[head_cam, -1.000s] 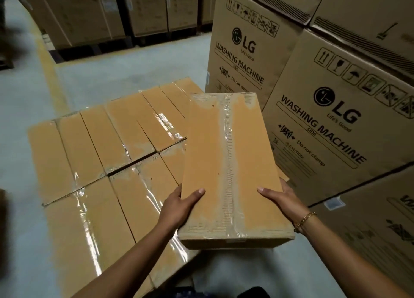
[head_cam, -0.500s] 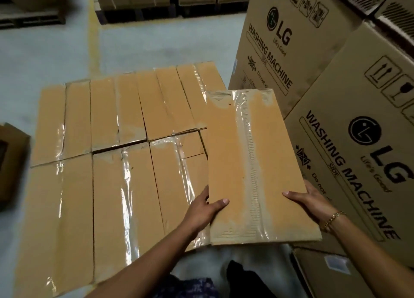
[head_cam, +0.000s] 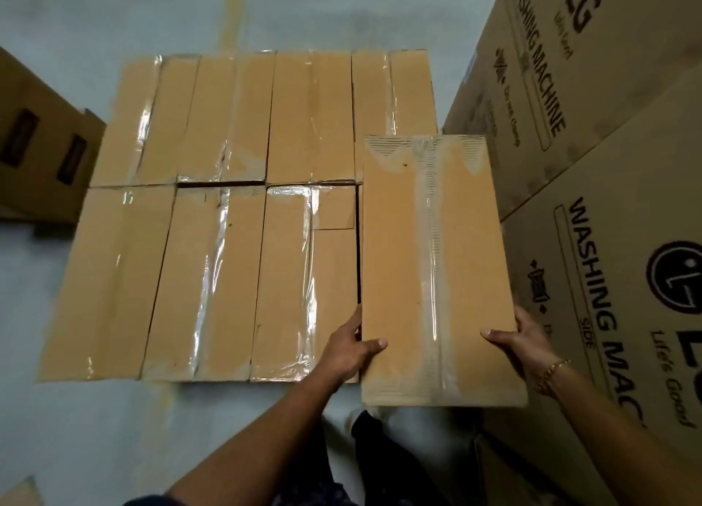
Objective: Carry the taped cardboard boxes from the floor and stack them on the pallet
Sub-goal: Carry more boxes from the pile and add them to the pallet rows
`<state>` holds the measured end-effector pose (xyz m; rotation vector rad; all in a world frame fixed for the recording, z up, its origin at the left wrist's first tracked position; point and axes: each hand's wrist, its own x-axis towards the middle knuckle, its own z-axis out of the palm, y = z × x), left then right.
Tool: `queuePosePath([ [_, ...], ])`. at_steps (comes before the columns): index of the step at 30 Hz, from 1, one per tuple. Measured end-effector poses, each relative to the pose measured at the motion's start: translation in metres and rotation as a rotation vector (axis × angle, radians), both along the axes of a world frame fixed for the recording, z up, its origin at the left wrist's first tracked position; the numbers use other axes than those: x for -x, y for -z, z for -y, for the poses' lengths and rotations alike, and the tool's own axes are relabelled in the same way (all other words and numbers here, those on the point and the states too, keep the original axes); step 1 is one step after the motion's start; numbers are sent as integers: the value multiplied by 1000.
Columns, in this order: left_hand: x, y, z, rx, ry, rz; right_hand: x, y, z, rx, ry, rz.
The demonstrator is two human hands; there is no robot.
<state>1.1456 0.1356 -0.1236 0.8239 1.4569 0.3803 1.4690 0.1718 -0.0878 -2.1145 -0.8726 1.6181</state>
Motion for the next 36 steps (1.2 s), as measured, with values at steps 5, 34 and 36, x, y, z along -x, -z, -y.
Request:
queuePosePath([
  [5, -3, 14, -12, 20, 62, -140, 6, 19, -6, -37, -25, 33],
  [34, -12, 17, 71, 76, -44, -91, 7, 11, 63, 169, -29, -38],
  [36, -12, 12, 61, 171, -151, 29, 7, 14, 57, 183, 140, -155],
])
